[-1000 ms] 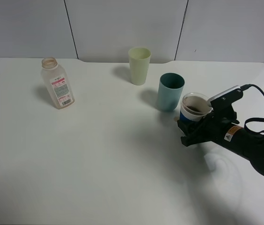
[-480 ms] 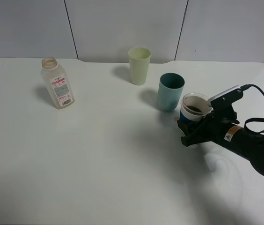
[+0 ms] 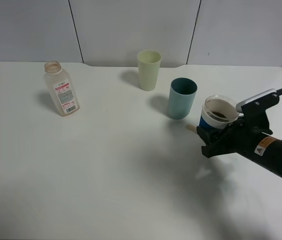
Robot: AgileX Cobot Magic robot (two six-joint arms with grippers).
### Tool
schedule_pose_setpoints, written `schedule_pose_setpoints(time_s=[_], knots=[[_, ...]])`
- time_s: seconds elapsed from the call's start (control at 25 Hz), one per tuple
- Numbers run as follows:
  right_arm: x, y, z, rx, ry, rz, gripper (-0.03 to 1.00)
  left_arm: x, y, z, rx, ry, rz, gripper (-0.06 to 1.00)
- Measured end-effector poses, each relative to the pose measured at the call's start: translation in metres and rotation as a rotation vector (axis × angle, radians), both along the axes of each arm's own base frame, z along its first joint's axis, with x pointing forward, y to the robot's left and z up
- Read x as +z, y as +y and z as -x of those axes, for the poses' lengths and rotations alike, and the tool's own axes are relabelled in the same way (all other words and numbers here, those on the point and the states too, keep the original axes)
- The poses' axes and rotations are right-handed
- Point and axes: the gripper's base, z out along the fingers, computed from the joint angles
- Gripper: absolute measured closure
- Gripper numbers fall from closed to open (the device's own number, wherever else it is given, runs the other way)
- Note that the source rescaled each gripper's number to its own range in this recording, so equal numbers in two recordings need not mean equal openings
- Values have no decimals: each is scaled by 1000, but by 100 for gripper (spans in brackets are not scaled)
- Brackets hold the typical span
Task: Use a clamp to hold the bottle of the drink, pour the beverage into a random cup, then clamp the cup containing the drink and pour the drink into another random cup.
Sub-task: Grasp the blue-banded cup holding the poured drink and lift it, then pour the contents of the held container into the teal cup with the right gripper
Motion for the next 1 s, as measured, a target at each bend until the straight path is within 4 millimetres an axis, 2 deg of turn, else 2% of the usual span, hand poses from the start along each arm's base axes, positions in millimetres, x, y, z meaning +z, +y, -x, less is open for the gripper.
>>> schedule_pose_setpoints(time_s=[0.16,0.32,0.64,0.84,1.0], knots=[[14,-8,11,-60,-47,-17,97,0,0,0,0,0,0,-6],[32,-12,11,-103,-115,-60,97,0,0,0,0,0,0,-6],[51,-22,17,-212,-102,-97,97,0,0,0,0,0,0,-6],[62,-18,9,-208,-54,-100,97,0,0,0,0,0,0,-6],[82,-12,-12,-181,21,-65,97,0,0,0,0,0,0,-6]])
